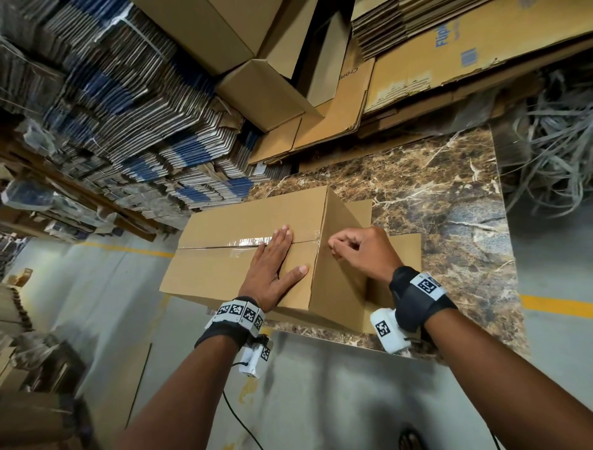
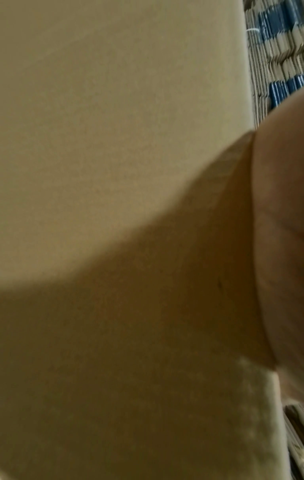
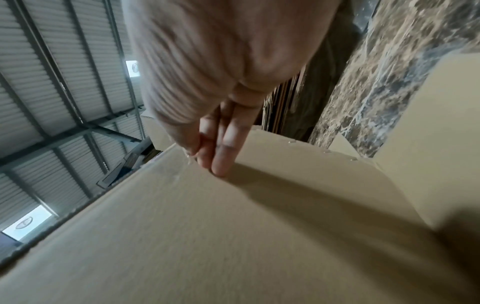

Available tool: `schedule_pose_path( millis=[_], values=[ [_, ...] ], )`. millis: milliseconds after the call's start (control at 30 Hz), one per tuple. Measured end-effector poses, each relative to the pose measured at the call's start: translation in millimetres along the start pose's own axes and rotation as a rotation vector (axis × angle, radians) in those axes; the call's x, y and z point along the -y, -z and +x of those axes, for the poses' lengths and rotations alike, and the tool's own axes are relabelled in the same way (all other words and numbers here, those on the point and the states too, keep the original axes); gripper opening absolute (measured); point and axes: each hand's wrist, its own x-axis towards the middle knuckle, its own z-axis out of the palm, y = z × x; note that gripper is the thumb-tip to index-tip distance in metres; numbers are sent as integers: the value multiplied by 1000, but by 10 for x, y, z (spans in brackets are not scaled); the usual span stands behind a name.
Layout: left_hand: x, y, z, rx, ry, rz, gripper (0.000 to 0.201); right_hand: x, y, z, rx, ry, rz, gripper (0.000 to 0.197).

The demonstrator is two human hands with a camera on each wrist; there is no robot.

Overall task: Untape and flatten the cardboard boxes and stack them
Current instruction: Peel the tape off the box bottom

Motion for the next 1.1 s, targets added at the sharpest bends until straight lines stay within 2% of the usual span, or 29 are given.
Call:
schedule_pose_path(
  millis=[133,433,667,900,1100],
  values=[
    [-4,-9,-8,-13,-6,6,88,16,78,-112,85,-109,85,15],
    [-1,-25,-7,-33,-15,9,87,123,-47,-149,32,-39,83,36],
    [14,-26,-4,-33,-17,16,85,-12,-69,-134,-47,222,-124,20],
    [29,-33,1,-33,-20,17,82,-54,-76,-70,-44,437,-322,13],
    [27,-28,-4,-29,-16,20,84,-116,-190,-177,-108,539,-368,7]
  ],
)
